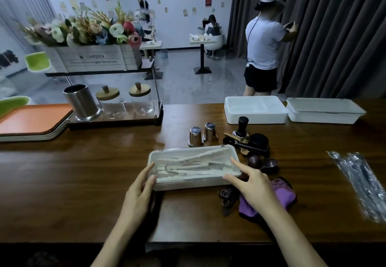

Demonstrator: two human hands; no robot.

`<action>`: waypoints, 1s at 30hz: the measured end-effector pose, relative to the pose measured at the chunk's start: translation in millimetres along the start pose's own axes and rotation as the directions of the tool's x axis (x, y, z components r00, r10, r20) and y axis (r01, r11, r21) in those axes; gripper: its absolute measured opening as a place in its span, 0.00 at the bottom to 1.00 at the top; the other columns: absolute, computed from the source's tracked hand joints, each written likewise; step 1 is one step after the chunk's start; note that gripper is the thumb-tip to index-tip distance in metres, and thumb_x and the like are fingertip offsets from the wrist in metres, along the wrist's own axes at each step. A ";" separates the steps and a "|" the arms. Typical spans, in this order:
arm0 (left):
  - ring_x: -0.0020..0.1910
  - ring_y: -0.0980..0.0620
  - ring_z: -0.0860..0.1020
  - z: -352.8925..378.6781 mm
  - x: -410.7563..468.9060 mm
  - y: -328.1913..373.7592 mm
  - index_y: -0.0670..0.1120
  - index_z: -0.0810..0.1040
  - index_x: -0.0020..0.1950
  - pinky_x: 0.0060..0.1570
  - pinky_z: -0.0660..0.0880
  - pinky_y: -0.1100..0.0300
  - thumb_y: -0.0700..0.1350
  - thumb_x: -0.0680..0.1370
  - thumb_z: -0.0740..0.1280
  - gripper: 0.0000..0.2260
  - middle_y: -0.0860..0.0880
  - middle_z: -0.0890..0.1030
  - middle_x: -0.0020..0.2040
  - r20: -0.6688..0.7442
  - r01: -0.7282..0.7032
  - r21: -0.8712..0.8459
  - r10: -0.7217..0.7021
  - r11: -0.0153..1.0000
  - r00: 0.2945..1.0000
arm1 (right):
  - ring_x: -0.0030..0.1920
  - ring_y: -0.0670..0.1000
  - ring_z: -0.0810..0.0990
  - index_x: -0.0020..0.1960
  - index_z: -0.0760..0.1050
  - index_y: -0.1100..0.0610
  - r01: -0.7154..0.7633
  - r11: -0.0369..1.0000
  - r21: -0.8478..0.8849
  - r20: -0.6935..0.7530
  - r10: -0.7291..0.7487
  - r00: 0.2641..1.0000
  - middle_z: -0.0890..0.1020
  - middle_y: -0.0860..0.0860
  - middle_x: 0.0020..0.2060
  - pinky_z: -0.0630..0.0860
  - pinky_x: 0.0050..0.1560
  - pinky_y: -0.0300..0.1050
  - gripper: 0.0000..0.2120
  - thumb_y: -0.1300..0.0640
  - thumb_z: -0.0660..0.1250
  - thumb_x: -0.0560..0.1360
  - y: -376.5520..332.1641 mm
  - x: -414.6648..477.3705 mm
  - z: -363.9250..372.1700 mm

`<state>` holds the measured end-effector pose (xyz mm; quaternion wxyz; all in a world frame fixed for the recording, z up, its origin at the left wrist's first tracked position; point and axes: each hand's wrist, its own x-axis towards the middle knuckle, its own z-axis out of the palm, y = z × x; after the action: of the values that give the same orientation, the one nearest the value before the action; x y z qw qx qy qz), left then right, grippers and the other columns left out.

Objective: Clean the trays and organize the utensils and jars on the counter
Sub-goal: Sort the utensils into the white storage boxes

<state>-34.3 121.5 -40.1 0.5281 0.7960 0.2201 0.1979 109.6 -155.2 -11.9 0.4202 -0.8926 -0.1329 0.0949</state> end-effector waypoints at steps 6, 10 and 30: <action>0.60 0.65 0.79 3.4 -4.8 3.7 0.63 0.77 0.68 0.67 0.75 0.50 0.56 0.80 0.67 0.16 0.61 0.81 0.61 -0.051 0.024 0.024 -0.023 0.999 0.998 | 0.67 0.54 0.72 0.74 0.68 0.38 0.034 0.999 -0.039 -0.002 -0.034 0.999 0.77 0.52 0.67 0.72 0.62 0.48 0.33 0.35 0.71 0.72 2.1 0.8 -1.1; 0.60 0.60 0.81 2.4 -5.7 7.6 0.65 0.75 0.71 0.65 0.76 0.51 0.67 0.71 0.75 0.30 0.54 0.85 0.58 -0.029 0.078 0.067 -0.077 0.995 0.997 | 0.64 0.54 0.74 0.75 0.66 0.37 0.044 0.997 -0.058 -0.004 -0.045 0.999 0.79 0.53 0.63 0.73 0.60 0.48 0.34 0.33 0.69 0.71 5.2 2.5 1.1; 0.57 0.60 0.80 -30.9 135.0 95.3 0.67 0.76 0.70 0.61 0.78 0.51 0.70 0.69 0.74 0.30 0.52 0.83 0.58 -0.074 -0.181 0.105 0.189 0.978 0.979 | 0.65 0.54 0.77 0.74 0.69 0.38 0.188 0.982 -0.027 -0.167 -0.190 0.968 0.78 0.50 0.67 0.74 0.61 0.48 0.32 0.33 0.70 0.72 -105.3 93.5 -60.6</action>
<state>73.6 187.4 70.7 0.4582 0.8288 0.1764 0.2684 198.6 -105.2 102.5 0.4322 -0.8830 -0.1817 -0.0222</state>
